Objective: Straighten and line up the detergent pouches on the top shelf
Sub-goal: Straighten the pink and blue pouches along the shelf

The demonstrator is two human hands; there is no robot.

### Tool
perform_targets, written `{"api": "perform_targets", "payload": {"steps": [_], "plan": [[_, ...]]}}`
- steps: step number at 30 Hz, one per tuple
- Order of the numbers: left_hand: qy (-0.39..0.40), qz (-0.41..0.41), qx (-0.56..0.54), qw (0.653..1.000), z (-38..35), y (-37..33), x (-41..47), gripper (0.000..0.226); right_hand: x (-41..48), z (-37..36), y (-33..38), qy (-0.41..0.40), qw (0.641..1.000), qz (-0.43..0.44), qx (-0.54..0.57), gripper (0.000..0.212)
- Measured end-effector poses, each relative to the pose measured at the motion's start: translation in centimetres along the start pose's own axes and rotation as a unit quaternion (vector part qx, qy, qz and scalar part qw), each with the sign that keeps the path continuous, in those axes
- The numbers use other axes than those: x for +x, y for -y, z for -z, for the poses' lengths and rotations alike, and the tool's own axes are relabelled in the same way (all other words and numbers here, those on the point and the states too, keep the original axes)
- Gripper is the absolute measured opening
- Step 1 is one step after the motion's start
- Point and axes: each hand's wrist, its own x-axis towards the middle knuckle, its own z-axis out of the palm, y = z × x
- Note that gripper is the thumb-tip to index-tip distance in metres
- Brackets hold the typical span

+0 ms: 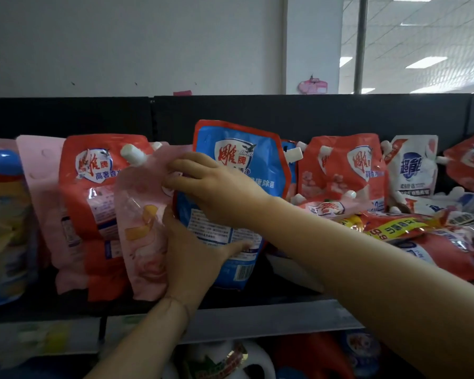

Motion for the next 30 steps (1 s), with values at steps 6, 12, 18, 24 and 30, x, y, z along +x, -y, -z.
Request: {"api": "perform_targets", "payload": {"steps": [6, 12, 18, 24, 30], "plan": [[0.001, 0.108, -0.086, 0.99, -1.1, 0.4, 0.5, 0.119, -4.0, 2.7, 0.0, -0.053, 0.995, -0.039, -0.077, 0.048], [0.008, 0.107, -0.11, 0.988, -1.3, 1.1, -0.4, 0.124, -8.0, 2.7, -0.4, -0.028, 0.993, -0.066, -0.092, 0.028], [-0.081, 0.034, 0.102, 0.991, -0.6, -0.8, -2.0, 0.14, -9.5, 2.3, -0.4, 0.025, 0.993, -0.074, -0.084, 0.018], [-0.083, -0.226, 0.205, 0.949, -0.6, -1.1, -1.8, 0.065, -9.7, 3.2, 0.3, 0.051, 0.995, -0.056, -0.063, 0.022], [0.012, -0.426, 0.256, 0.868, -2.0, -2.0, -1.5, 0.019, -11.9, 6.6, -1.8, 0.058, 0.984, -0.155, -0.064, 0.024]]}}
